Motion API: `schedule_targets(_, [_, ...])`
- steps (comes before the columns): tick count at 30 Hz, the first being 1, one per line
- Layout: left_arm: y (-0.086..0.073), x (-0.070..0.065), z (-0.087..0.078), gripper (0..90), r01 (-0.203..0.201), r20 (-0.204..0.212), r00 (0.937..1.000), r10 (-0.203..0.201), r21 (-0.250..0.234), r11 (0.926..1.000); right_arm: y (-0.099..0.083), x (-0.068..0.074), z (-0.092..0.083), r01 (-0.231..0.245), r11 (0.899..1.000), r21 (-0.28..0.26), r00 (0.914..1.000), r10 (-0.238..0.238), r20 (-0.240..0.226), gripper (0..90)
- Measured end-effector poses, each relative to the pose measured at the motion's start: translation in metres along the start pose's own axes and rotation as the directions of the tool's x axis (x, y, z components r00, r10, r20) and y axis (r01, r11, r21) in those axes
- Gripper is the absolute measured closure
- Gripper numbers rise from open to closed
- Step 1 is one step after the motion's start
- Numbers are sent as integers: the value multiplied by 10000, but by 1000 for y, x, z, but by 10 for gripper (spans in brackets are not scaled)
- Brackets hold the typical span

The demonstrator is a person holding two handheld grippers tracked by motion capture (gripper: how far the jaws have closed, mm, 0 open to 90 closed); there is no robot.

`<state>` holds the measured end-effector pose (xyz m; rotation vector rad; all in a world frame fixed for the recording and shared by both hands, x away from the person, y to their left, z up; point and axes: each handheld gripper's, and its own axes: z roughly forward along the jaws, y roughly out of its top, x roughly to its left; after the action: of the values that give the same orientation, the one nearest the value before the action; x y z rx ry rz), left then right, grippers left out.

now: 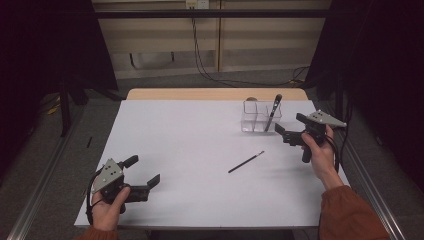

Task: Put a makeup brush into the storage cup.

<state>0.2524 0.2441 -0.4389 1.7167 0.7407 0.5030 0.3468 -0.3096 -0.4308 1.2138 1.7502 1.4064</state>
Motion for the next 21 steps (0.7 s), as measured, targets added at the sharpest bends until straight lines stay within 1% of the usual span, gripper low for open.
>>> schedule_targets(7, [0, 0, 0, 23, 5, 8, 10000, -5, -8, 10000, -4, 8, -15, 180, 9998, 2, 9998, -180, -50, 0])
schedule_targets(8, [0, 0, 0, 23, -14, 13, 10000, 14, -10, 10000, -4, 8, -15, 180, 9998, 2, 9998, -180, -50, 0])
schedule_targets(9, [0, 0, 0, 22, -20, 13, 10000, 20, -14, 10000, -5, 9, -19, 163, 9998, -90, 9999, -163, -15, 0])
schedule_targets(13, [0, 0, 0, 22, -22, 3, 10000, 22, -18, 10000, -7, 9, -26, 85, 10000, -51, 9999, -86, -54, 0])
schedule_targets(16, [0, 0, -1, 22, -17, -15, 10000, 17, -26, 10000, -8, 9, -30, 56, 9999, -154, 10000, -56, -16, 0])
schedule_targets(21, [0, 0, -1, 22, -24, -33, 10000, 24, -56, 10000, -12, 15, -37, 96, 9999, -46, 10000, -96, -25, 0])
